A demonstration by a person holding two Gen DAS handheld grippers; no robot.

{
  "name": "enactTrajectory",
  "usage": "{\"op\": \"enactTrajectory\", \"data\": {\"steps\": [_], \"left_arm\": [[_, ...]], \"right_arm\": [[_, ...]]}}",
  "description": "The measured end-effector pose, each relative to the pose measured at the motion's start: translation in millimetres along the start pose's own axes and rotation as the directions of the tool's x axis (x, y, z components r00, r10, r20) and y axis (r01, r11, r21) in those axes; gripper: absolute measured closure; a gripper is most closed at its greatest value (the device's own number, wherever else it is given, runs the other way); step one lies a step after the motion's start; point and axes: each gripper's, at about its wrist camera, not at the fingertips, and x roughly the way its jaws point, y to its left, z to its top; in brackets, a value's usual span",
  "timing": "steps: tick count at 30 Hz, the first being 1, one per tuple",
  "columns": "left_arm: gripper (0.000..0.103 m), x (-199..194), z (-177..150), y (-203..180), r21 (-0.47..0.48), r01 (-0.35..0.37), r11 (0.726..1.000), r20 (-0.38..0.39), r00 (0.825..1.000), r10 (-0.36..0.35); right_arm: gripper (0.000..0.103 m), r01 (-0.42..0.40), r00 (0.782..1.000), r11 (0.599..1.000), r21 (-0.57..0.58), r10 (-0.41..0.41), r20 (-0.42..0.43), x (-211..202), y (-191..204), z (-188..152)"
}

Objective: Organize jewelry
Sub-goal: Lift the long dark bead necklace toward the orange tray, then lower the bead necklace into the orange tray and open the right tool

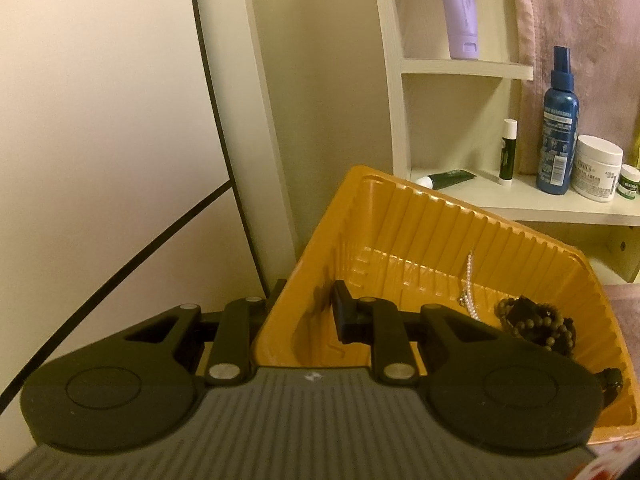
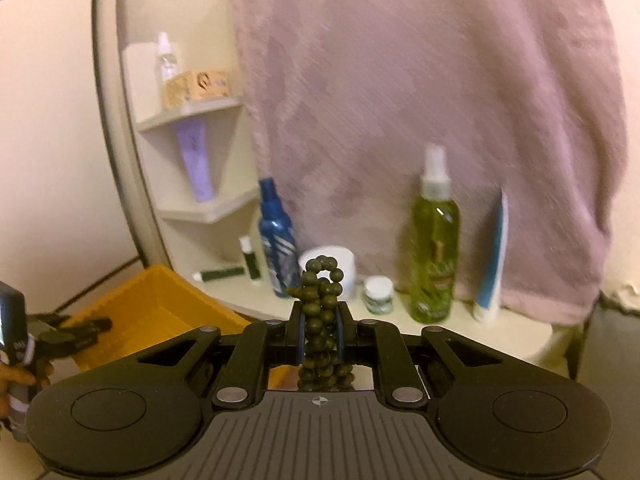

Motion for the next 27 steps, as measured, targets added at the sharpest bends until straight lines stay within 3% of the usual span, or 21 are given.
{"op": "enactTrajectory", "data": {"steps": [12,27], "left_arm": [[0.083,-2.4,-1.7,1.7,-0.001,0.006,1.0,0.006,1.0,-0.006],[0.084,-2.9,-1.0,2.9,0.003,0.013,1.0,0.004,1.0,-0.013]], "right_arm": [[0.089,-0.16,0.986,0.985,-0.06,0.162,0.044,20.4,48.8,40.0],[0.089,-0.321,0.947,0.946,-0.041,0.319,-0.047,101.4,109.4,34.4]]}}
